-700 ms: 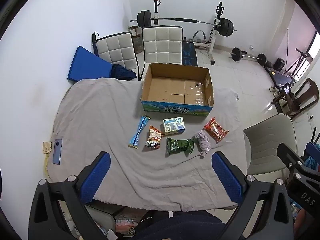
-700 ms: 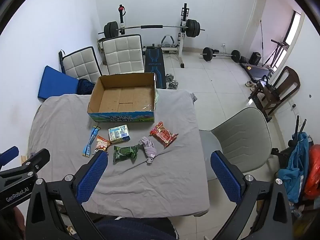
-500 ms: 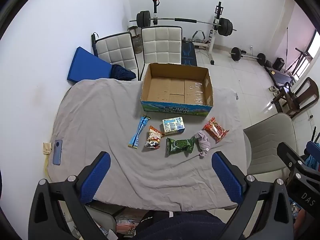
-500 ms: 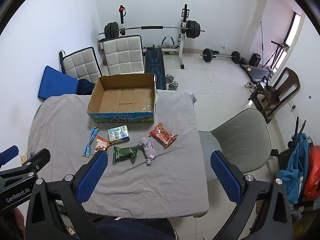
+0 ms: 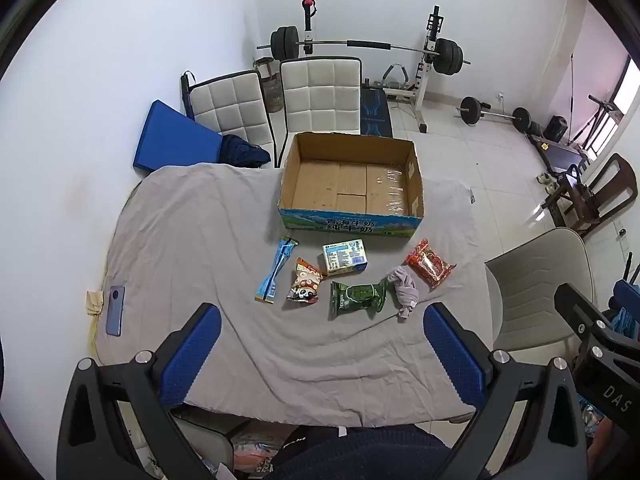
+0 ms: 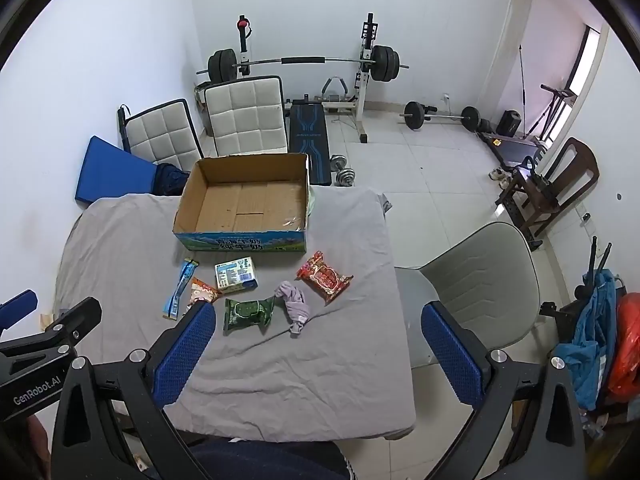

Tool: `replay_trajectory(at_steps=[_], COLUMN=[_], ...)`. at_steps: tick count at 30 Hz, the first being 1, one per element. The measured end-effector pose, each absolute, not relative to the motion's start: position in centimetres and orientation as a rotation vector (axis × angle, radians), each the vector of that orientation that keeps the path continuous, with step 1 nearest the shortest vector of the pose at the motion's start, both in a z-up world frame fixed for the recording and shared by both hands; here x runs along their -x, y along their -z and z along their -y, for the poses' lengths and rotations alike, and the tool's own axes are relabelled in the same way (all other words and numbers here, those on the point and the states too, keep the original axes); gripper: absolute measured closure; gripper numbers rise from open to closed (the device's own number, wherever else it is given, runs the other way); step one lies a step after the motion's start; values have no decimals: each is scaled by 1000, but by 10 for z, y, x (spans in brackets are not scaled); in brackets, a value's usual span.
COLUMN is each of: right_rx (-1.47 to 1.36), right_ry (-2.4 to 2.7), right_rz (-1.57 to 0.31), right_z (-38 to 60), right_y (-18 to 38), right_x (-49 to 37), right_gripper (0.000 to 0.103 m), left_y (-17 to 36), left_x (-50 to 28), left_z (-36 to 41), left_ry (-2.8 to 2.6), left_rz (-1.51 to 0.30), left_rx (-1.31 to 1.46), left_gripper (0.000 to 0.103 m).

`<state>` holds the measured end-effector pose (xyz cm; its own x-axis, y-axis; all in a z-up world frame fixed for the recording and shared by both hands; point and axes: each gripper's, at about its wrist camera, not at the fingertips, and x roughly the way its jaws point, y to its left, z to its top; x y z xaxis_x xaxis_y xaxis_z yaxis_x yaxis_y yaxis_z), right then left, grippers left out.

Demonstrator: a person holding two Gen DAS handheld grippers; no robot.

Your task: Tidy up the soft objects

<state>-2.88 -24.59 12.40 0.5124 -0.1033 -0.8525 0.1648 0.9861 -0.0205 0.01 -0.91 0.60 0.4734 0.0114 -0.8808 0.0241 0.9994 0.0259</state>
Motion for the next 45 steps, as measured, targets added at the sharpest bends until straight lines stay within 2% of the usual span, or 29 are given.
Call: replay_trajectory(at_steps=[45], right_rx=[-78], right_ry=[173], right_rz=[-1003], right_z=[241], right_y=[-119], right_x=[27], right_gripper=[0], left_y=[-1], left_x=[-4], left_z=[0], left_ry=[24], left_rz=[-1070], left_rx=[-4], left_gripper=[0])
